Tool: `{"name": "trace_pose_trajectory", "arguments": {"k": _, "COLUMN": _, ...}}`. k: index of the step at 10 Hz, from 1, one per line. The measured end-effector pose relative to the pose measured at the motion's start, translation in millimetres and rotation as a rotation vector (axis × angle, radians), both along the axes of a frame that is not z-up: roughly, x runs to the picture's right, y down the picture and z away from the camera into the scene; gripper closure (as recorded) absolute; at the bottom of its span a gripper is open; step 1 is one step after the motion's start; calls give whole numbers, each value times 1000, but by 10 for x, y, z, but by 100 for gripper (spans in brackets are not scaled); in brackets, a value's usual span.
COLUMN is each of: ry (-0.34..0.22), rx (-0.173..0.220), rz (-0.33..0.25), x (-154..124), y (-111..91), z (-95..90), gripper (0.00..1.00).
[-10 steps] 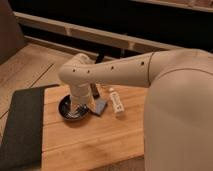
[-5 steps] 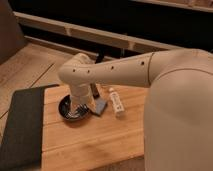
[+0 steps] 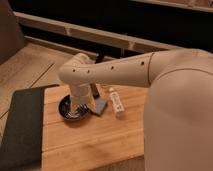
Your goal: Place the white sponge in the ceramic bowl
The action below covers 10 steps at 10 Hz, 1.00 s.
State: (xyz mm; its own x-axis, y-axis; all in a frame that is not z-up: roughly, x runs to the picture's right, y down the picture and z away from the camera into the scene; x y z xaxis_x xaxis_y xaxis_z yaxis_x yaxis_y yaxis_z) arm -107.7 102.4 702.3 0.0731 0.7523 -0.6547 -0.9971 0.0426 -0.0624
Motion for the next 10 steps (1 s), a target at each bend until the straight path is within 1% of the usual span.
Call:
{"name": "trace_pose_trajectory", "arguments": {"k": 3, "ry": 1, "rx": -2, "rz": 0, "x": -5, "y": -2, "z": 13, "gripper": 35}}
{"name": "trace_pose_trajectory", "arguments": {"k": 4, "ry": -8, "rx": 7, "rz": 15, "x": -50, "y": -63, "z": 71, "gripper": 35}}
{"name": "trace_pose_trajectory", "arguments": {"k": 5, "ry": -30, "rx": 36, "rz": 39, "x": -96, "y": -195, "z": 181, "gripper": 35}}
{"name": "trace_pose_trajectory", "arguments": {"k": 6, "ry": -61, "rx": 70, "rz": 68, "x": -138, "y": -341, "z": 270, "gripper": 35}}
{"name": "trace_pose_trajectory", "arguments": {"k": 7, "ry": -121, "rx": 159, "rz": 115, "x": -124, "y": -669, "z": 387, "gripper": 35}}
{"name": "trace_pose_trajectory", "arguments": {"k": 8, "ry": -153, "rx": 219, "rz": 140, "x": -61, "y": -873, "z": 423, "gripper": 35}}
{"name": "trace_pose_trajectory", "arguments": {"k": 9, "ry": -168, "rx": 253, "rz": 156, "x": -2, "y": -979, "z": 427, "gripper": 35}}
{"name": "trace_pose_trajectory", "arguments": {"k": 10, "ry": -176, "rx": 306, "rz": 187, "x": 151, "y": -1136, "z": 423, "gripper": 35}}
